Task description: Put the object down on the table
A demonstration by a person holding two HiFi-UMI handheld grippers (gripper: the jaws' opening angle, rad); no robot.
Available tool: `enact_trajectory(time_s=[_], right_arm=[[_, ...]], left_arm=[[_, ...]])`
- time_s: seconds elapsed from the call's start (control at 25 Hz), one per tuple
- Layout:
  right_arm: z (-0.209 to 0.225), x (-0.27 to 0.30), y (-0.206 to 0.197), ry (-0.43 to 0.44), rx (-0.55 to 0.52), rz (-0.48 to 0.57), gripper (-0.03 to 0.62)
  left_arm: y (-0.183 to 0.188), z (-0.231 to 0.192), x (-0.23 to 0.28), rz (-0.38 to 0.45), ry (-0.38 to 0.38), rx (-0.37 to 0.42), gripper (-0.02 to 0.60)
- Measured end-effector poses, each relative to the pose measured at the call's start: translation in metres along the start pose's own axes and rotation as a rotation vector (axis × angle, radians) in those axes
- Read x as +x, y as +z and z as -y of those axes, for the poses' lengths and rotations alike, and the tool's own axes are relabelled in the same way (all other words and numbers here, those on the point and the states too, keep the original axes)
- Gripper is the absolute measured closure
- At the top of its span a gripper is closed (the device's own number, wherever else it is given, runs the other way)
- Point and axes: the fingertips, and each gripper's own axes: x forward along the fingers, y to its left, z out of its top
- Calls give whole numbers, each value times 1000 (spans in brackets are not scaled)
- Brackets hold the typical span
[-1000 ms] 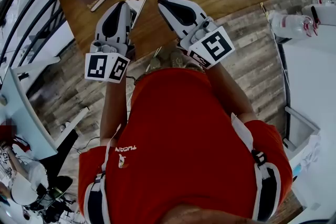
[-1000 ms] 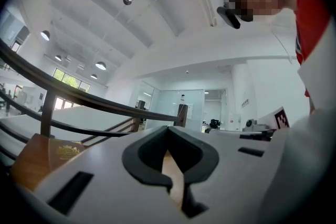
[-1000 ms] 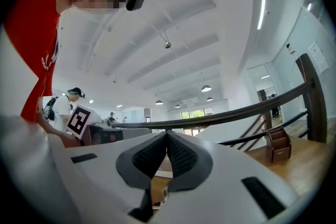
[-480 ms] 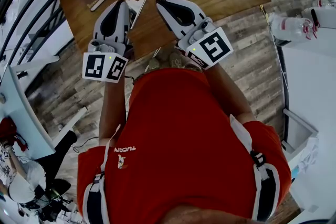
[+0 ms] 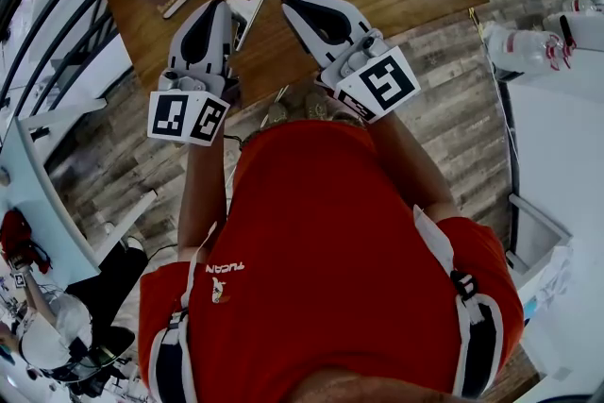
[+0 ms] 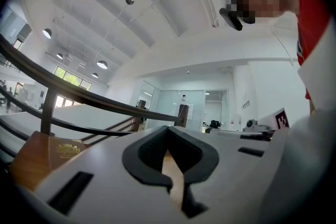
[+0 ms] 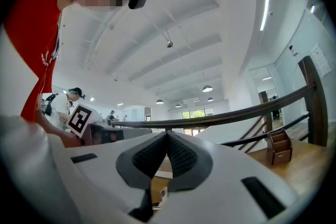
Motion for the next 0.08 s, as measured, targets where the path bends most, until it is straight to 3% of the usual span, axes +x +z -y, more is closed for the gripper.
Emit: enact_trajectory(time_s=[0.08], right_arm=[[1, 1, -1, -1, 0, 0, 569]], left_arm=[[-1, -2, 1, -1, 0, -3, 572]])
